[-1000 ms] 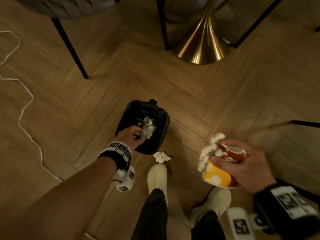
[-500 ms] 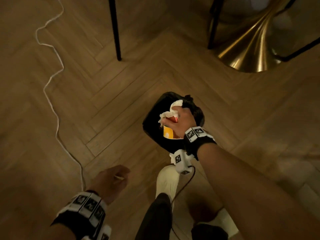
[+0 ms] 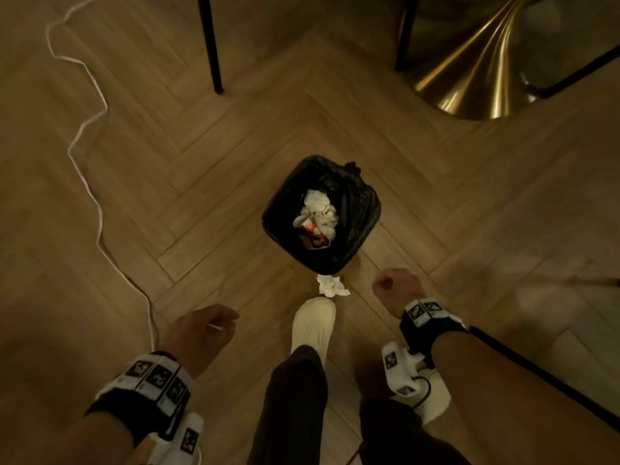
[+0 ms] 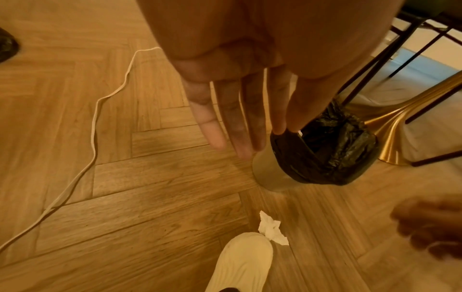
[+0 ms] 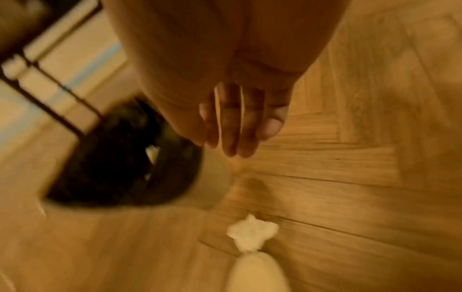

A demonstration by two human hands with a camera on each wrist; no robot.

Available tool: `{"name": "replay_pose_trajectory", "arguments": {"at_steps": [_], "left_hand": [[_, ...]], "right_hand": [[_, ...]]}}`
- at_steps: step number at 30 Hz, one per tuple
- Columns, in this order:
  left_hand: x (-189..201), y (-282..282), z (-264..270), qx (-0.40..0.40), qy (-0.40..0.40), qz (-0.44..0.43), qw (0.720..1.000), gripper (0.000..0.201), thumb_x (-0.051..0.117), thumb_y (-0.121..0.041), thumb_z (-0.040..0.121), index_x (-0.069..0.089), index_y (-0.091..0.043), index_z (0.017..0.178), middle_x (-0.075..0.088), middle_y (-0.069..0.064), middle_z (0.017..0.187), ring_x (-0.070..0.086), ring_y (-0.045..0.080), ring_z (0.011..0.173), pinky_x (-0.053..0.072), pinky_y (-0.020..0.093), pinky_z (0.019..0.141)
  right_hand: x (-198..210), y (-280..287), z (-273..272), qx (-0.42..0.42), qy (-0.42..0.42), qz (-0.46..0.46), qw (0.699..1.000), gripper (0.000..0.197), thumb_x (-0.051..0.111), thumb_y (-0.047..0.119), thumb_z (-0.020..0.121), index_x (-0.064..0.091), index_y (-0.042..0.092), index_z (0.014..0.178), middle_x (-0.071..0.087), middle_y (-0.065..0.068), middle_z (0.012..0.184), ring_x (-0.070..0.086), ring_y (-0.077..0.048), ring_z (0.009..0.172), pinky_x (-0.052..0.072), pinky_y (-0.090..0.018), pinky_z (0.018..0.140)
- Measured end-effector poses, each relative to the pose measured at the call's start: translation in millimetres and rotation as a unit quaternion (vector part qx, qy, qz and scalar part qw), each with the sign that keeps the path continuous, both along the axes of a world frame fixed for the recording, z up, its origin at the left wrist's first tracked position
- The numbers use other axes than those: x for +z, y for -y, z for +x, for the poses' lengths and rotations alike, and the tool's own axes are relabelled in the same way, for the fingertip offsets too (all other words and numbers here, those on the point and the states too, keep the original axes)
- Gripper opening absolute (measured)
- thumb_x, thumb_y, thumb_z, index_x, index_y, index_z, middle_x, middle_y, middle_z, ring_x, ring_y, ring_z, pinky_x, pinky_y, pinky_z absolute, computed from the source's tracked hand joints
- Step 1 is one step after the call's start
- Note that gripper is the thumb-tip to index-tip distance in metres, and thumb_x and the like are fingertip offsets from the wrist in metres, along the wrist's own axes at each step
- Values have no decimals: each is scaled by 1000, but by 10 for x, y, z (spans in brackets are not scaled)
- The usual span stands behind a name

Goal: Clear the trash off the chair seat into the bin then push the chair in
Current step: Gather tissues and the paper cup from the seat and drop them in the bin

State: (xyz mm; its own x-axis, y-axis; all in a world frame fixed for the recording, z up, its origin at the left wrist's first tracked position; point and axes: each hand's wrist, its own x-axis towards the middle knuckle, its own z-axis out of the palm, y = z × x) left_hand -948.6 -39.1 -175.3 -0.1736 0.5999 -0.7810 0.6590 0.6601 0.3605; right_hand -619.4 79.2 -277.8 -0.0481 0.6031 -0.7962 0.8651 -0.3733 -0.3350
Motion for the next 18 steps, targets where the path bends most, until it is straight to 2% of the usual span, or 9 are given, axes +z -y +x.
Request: {"name": "replay_pose_trajectory", "arguments": {"at_steps": [3,6,7,8,9,11,14,16,18], "left_hand": [[-318,100,36,-25,-3,4,1000,13,65,-22,85,65,-36,86,67,-13,82,62,0,73,43,19,65],[-759,366,-18,-19,5,-12,1000,16,65,-17,84,67,-32,87,70,-9,82,64,1,75,44,7,62],[-887,474,-35,-11,4,-24,1000,17,66,-16,83,67,-33,87,71,-9,83,63,-4,78,45,6,63],[-1009,597,-66,-7,-1,-35,999,20,67,-16,82,67,-36,85,72,-10,82,62,-8,79,45,8,64],[-1114,718,-95,-9,-11,-49,999,25,69,-15,81,66,-40,83,73,-12,78,62,-10,77,46,10,63],[-1299,979,-171,-2,-32,-77,997,34,73,-13,76,67,-47,77,72,-20,72,63,-11,68,46,6,57],[-1400,1279,-219,6,-51,-121,991,48,76,-14,71,63,-59,79,73,-20,68,63,-9,56,46,3,59],[-1351,1368,-197,15,-53,-110,992,55,77,-16,70,56,-65,83,70,-25,68,64,-7,54,47,4,60],[-1206,1334,-157,16,-47,-105,993,55,77,-14,71,56,-63,85,68,-31,70,64,-5,55,47,4,59]], "right_hand": [[-652,364,59,102,53,-82,990,22,52,29,85,66,17,98,67,-8,107,63,-28,93,52,-33,76],[-1410,526,-112,102,13,-106,989,32,49,41,85,62,26,110,63,2,111,61,-22,98,50,-32,83],[-1614,540,-203,99,-6,-101,990,37,51,49,81,59,31,112,60,6,110,60,-20,101,49,-33,86],[-1839,549,-279,94,-20,-89,991,43,53,54,77,56,32,115,59,5,112,59,-23,105,49,-37,89],[-1995,549,-362,98,-17,-80,992,49,58,52,75,53,29,119,56,0,118,58,-28,108,49,-41,91],[-2298,588,-479,118,-10,-54,991,56,66,36,77,48,19,127,52,-10,129,54,-34,114,47,-43,96],[-2409,608,-505,141,-2,-53,989,40,56,12,87,51,6,127,52,-21,131,51,-36,120,42,-39,98],[-2280,556,-413,149,10,-74,986,32,51,10,91,56,3,122,56,-23,128,53,-36,117,43,-37,94],[-2019,507,-301,140,38,-65,987,28,48,16,92,60,3,114,61,-21,121,57,-34,111,45,-33,87]]}}
